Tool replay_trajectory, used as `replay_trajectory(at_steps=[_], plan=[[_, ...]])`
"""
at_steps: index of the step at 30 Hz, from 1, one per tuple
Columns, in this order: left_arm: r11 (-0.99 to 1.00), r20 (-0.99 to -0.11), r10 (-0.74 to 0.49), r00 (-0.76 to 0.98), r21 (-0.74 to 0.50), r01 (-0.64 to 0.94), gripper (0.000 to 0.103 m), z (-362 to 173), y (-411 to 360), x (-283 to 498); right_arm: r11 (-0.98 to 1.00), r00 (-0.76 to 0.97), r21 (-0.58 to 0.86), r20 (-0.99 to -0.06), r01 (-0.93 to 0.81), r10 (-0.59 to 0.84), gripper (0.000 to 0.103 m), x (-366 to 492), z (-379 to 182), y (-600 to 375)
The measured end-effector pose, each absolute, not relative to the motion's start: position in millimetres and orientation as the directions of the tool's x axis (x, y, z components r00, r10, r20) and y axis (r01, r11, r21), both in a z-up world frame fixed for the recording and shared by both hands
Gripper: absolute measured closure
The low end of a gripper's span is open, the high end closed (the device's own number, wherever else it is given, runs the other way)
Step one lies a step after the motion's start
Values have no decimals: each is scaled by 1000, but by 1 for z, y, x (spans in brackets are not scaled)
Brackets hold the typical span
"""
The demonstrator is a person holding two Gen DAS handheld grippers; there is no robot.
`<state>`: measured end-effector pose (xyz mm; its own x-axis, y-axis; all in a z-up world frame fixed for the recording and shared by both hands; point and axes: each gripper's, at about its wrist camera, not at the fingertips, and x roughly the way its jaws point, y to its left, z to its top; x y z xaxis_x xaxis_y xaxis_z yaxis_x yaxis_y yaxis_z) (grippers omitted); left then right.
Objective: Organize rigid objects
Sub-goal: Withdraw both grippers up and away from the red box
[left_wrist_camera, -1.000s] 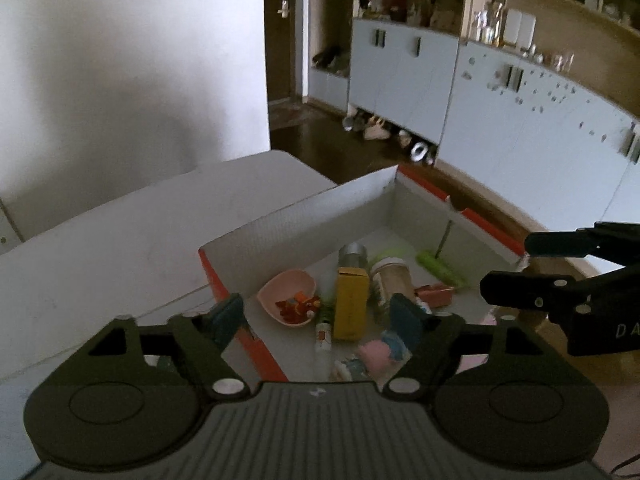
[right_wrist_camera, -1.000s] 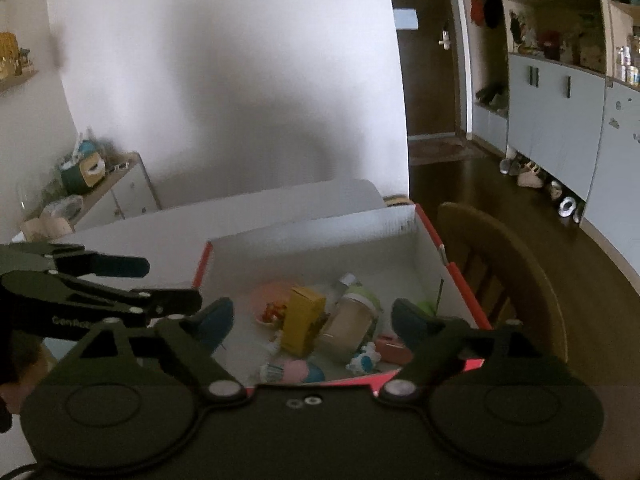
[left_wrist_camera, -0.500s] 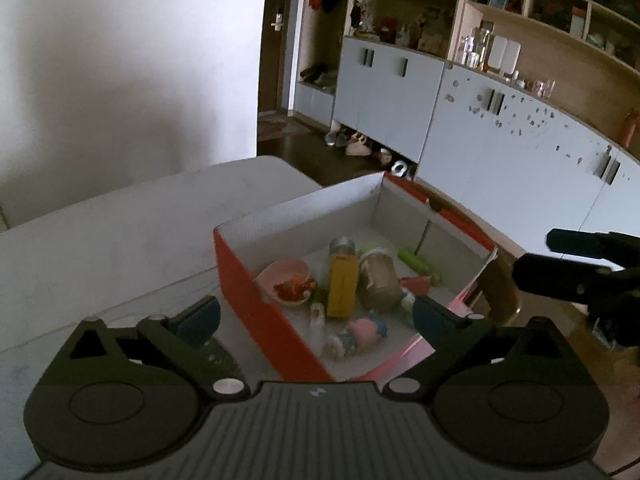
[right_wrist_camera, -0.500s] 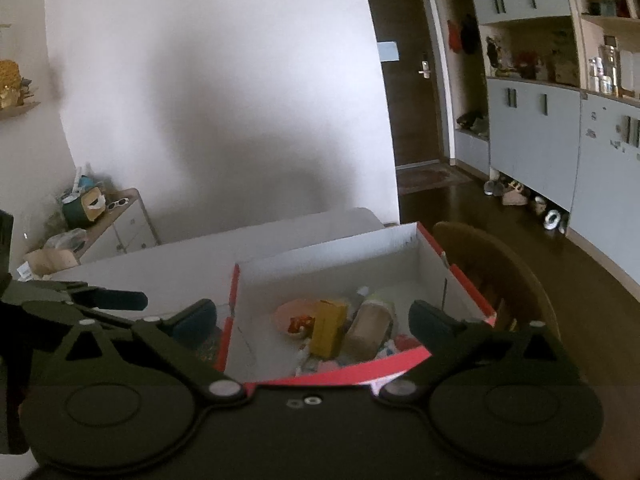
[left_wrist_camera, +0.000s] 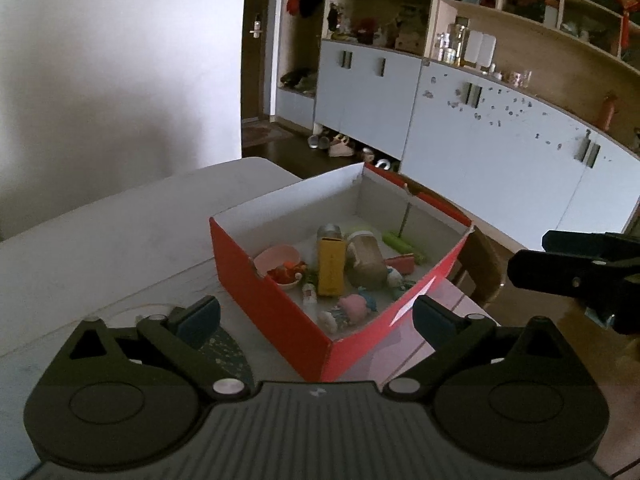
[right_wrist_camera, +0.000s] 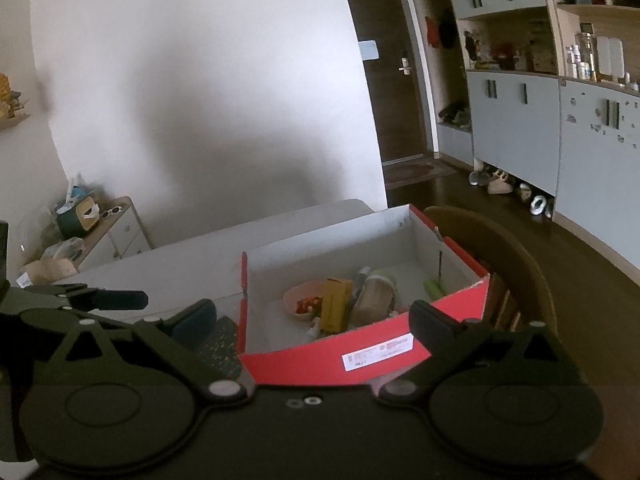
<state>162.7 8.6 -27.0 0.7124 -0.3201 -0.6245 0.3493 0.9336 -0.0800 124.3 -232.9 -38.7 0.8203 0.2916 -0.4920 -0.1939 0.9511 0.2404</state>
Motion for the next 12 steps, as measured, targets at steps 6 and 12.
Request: replay_trajectory(at_steps=[6,12], plan=[[926,-612,-337,715,-76,371,0,-25,11,156,954,825,241,-492,-178,278,0,116,-40,-228],[923,-603,-338,723,-60,381,0,-23,13,151,955,827,243,-492,-170,273,0,114,-40,-224]])
